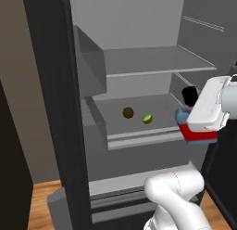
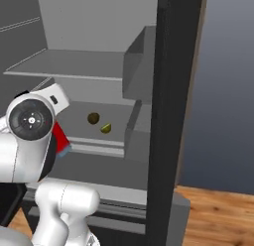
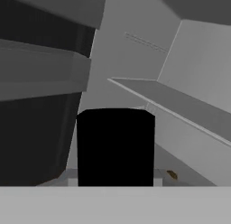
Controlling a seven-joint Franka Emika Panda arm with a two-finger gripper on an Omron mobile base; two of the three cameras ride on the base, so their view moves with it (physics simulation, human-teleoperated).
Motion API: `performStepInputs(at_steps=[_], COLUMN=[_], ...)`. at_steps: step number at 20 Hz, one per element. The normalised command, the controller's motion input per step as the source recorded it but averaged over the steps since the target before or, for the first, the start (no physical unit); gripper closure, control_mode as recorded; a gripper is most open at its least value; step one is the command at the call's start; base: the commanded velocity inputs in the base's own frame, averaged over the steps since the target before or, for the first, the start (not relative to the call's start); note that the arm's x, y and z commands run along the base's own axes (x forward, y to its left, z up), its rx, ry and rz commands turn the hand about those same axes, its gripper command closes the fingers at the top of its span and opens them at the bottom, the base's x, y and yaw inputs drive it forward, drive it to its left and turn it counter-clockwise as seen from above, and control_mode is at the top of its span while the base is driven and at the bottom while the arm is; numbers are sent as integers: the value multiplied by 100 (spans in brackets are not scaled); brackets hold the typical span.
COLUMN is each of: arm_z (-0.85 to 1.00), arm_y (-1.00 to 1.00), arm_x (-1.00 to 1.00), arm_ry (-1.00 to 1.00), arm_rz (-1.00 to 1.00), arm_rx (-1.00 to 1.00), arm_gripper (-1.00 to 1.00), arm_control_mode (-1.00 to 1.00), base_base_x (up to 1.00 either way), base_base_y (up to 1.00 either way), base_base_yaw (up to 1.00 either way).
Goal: Place the liquor on the top shelf of the fridge to keep it out of children's reach, and place the kiwi and avocado on lower shelves for easy access.
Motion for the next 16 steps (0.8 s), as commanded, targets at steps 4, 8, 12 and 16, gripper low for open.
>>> performStepInputs(at_steps=[4,8,12,16], arm_z=[0,0,5,21], arm_y=[0,37,25,3], arm_x=[0,4,0,13], arm_ry=[0,-12,-14,-8], arm_rz=[0,-6,-10,-13], arm_rx=[0,0,0,0], arm_gripper=[100,100,100,100], arm_control_mode=[100,-100,-100,-100], base_base_x=[29,0,0,0], base_base_y=[44,0,0,0], base_base_yaw=[-6,0,0,0])
